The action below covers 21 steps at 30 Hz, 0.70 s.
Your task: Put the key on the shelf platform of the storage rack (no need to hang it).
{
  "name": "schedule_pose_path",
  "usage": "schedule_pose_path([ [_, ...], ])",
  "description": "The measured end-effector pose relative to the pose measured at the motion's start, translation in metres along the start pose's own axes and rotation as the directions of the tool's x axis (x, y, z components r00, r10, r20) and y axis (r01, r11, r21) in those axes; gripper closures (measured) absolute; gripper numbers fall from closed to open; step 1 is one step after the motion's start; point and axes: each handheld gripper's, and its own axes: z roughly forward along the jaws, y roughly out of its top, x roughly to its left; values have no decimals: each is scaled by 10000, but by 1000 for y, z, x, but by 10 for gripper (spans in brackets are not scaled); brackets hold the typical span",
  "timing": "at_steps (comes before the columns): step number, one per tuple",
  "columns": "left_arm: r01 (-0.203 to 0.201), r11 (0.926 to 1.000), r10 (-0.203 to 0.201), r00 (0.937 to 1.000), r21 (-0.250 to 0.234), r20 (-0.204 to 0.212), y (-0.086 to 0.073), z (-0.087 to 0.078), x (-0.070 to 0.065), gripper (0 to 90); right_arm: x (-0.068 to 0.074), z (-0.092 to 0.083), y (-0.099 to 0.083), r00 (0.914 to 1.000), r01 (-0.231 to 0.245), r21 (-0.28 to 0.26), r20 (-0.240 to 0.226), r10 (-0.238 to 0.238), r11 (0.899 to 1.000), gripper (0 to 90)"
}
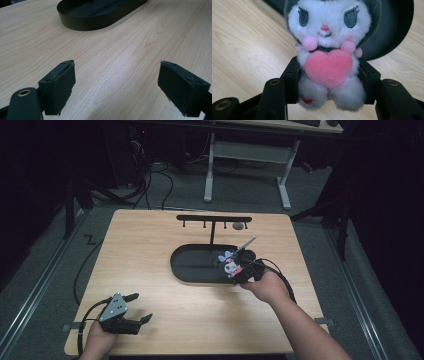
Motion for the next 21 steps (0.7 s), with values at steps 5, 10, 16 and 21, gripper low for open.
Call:
schedule_pose_path([
  [5,-21,10000,21,10000,19,8,0,0,1,153,0,5,13,10000,-23,81,38,22,10000,474],
  [10,-6,10000,6,10000,-31,-10,0,0,1,153,-3,10,23,10000,-13,10,84,13,10000,474],
  [16,10,10000,-10,10000,-38,18,0,0,1,154,-7,19,31,9997,-216,69,118,215,9997,475],
  [21,-61,10000,60,9999,48,94,-1,1,1,155,-12,31,41,9992,-348,177,219,344,9992,474],
])
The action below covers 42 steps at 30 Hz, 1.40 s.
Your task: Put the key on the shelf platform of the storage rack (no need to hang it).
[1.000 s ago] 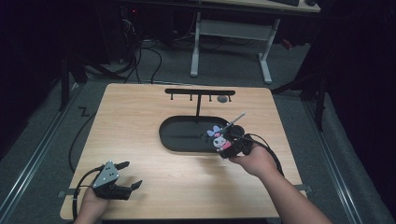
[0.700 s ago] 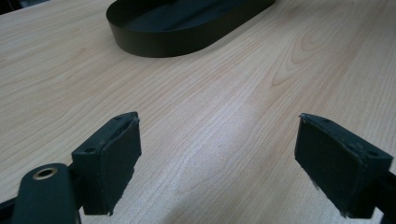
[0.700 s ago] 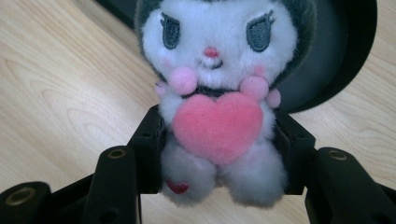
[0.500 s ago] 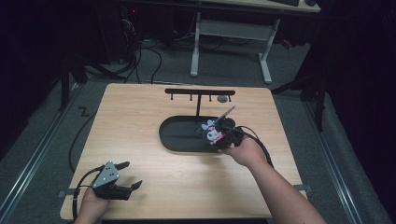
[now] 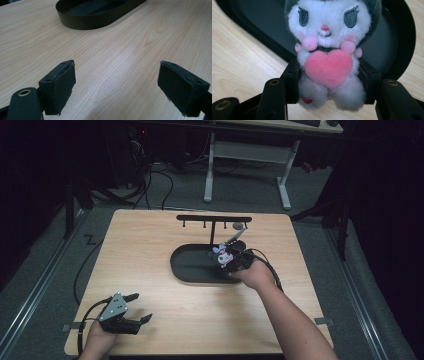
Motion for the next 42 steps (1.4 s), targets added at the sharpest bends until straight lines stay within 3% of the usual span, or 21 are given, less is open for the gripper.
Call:
schedule_pose_path([
  [13,38,10000,-38,10000,-60,55,0,0,0,155,5,10,23,10000,22,-63,-3,-22,10000,474],
  [22,34,10000,-33,10000,-63,54,0,0,0,155,0,16,29,9999,-130,-182,32,130,9997,474],
  [23,45,10000,-45,10000,-68,49,0,0,0,155,2,16,29,9993,-384,-77,34,385,9992,474],
  [24,43,10000,-43,10000,-69,48,0,0,0,155,0,18,29,9999,-132,-109,52,133,9999,474],
  [29,12,10000,-12,10000,-59,53,0,0,0,155,0,27,24,9994,-339,127,26,339,9993,474],
  [30,22,10000,-22,10000,-57,58,0,0,0,155,-2,28,23,9999,-136,125,68,135,9998,474],
  [33,7,10000,-6,10000,-31,80,0,0,0,155,-4,32,19,9999,-112,249,80,110,9996,474],
  [36,8,10000,-7,9999,-24,121,0,1,0,155,-9,33,11,9987,-502,486,-18,503,9976,472],
  [42,-7,10000,7,9999,-21,120,1,2,-1,155,-13,38,1,9998,-145,831,-149,158,9964,471],
])
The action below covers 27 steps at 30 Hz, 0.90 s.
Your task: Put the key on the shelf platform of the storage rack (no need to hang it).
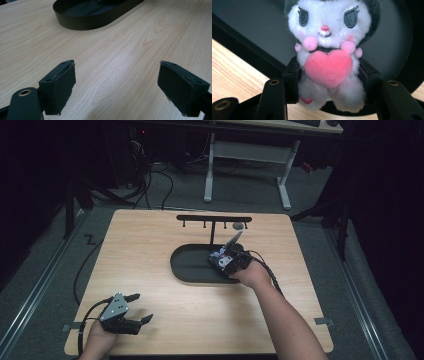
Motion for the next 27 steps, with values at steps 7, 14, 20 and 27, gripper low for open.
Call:
schedule_pose_path([
  [7,-20,10000,20,10000,21,58,0,0,-1,155,5,3,1,10000,29,95,-87,-29,10000,464],
  [14,-13,10000,13,10000,20,32,0,-1,0,155,7,8,3,10000,54,219,0,-54,9997,431],
  [20,-5,10000,5,10000,18,14,0,0,0,155,8,10,3,9999,37,310,148,-41,9995,333],
  [27,22,10000,-22,10000,30,6,0,0,0,155,7,-2,2,9998,-87,-159,158,89,9998,303],
])
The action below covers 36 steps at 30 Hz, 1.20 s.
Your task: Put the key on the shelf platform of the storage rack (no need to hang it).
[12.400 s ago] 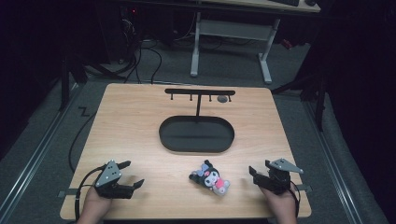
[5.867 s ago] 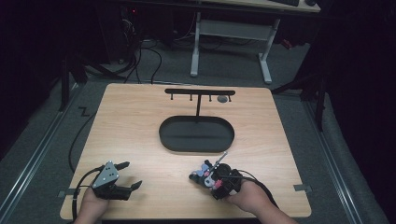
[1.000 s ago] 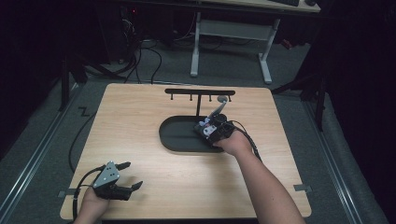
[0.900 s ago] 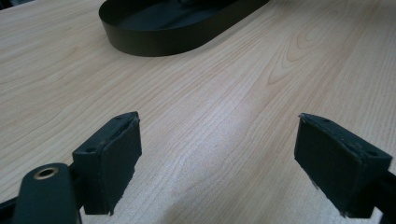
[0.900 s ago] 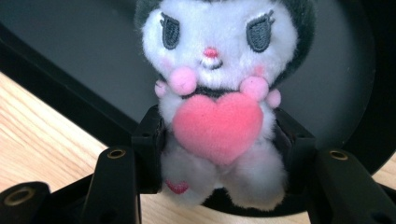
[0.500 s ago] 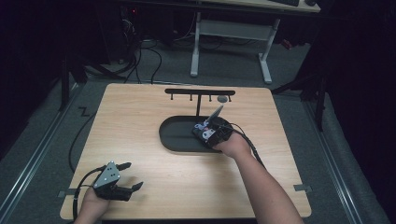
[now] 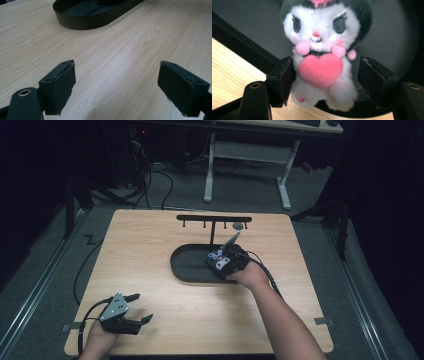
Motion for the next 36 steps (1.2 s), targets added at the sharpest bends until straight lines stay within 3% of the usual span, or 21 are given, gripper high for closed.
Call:
schedule_pose_path([
  [15,-9,10000,9,10000,13,-11,0,0,0,155,-8,-25,-7,9993,-323,-510,-224,311,9982,309],
  [21,22,10000,-22,10000,-14,2,0,0,0,155,-8,-32,-13,9992,-400,-723,-103,393,9966,313],
  [22,2,10000,-2,10000,-12,2,0,0,0,155,-8,-33,-14,9998,-179,-812,-97,172,9965,316],
  [24,25,10000,-25,10000,-28,4,0,0,0,155,-8,-36,-18,9997,-163,-1042,-184,145,9944,320],
  [26,30,10000,-30,10000,-40,25,0,-1,-1,154,-9,-38,-24,9978,-460,-1329,-527,393,9901,330],
  [30,-11,10000,11,10000,23,28,0,0,-2,154,-7,-37,-34,9993,-224,-1317,-330,182,9910,327],
  [33,-11,10000,11,10000,-7,-56,1,0,-2,154,-8,-36,-42,9981,-399,-1476,-523,324,9882,325],
  [36,-66,10000,66,10000,21,-71,1,0,-4,153,-9,-35,-53,9961,-596,-2062,-753,449,9767,324],
])
